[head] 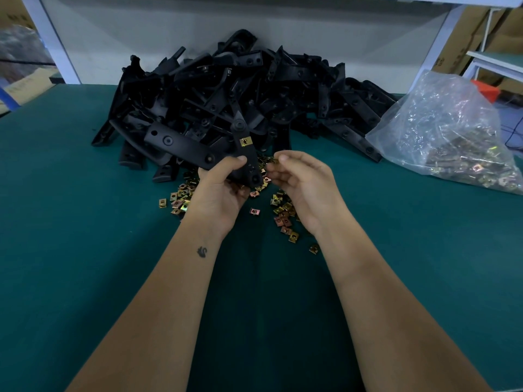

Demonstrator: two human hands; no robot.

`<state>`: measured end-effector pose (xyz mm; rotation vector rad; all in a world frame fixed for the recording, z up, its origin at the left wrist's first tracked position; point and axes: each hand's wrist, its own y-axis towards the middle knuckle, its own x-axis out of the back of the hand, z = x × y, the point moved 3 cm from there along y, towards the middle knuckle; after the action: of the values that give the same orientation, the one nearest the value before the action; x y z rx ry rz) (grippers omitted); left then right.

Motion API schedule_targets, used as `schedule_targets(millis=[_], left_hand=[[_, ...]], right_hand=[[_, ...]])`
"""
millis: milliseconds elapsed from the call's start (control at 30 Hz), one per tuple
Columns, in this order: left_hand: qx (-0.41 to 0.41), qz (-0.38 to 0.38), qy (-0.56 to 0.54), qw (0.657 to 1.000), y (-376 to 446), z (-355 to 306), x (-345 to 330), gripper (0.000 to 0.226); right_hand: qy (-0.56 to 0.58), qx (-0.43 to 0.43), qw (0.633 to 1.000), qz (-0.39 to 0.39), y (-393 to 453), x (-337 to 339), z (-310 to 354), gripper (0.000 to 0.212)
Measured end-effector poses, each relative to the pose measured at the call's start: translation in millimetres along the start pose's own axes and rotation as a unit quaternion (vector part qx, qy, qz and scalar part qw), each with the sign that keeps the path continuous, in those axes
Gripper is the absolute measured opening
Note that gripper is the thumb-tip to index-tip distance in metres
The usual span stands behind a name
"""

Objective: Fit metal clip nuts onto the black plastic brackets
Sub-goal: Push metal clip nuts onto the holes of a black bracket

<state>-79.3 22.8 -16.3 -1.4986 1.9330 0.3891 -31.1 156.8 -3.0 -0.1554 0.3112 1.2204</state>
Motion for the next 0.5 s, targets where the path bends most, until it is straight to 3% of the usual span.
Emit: schedule_targets(millis=[233,400,500], left_hand=[[0.009,0.036,-0.023,0.999,-0.1,0.5,0.9,0.063],[0.02,0.079,-0.034,0.996,0.5,0.2,2.7,0.026],[0.018,0.084,-0.029,0.996,0.7,-0.7,2.3,0.037]], right_hand=[[-0.096,0.05,0.994,-0.02,-0.1,-0.8,-1.2,0.02],[-0.076,0.052,0.996,-0.005,-0.9,-2.7,-0.3,0.02],[-0.064,0.04,0.997,0.018,-1.1,-3.3,-0.2,0.018]])
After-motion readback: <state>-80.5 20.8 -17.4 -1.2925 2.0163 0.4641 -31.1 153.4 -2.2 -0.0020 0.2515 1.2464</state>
